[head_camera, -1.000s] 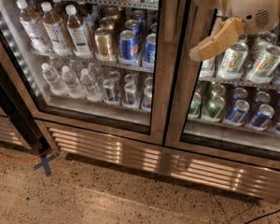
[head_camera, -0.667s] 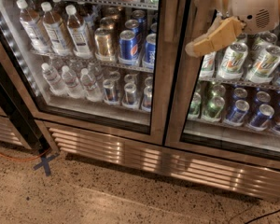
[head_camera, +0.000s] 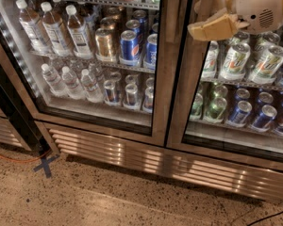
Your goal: Open right fridge door
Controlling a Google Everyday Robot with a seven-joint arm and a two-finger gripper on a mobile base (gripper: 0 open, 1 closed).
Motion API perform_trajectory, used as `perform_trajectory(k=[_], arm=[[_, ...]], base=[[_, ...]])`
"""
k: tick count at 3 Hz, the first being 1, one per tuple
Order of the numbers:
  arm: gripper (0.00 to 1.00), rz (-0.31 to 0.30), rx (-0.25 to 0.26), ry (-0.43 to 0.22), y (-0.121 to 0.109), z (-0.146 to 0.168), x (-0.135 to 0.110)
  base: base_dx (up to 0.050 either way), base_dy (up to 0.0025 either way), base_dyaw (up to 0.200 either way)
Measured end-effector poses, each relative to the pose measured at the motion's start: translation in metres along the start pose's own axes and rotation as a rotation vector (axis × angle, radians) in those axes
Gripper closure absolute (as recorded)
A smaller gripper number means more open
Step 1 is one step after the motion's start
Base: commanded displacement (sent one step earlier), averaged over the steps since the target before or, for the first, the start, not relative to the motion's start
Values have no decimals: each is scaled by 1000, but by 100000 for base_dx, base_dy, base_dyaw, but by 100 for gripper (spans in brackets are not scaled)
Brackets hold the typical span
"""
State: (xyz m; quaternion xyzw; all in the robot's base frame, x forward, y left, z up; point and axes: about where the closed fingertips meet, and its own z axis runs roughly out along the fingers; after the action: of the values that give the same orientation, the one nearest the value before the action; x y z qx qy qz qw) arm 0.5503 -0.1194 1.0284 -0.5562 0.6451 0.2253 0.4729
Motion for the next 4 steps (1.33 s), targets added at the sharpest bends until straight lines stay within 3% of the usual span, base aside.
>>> perform_trajectory(k=[1,2,4], arm=[[87,0,0,0,-6,-1,2],[100,0,0,0,-10,-3,3],[100,0,0,0,-17,-5,4]], base=[[0,0,0],[0,0,0],[0,0,0]])
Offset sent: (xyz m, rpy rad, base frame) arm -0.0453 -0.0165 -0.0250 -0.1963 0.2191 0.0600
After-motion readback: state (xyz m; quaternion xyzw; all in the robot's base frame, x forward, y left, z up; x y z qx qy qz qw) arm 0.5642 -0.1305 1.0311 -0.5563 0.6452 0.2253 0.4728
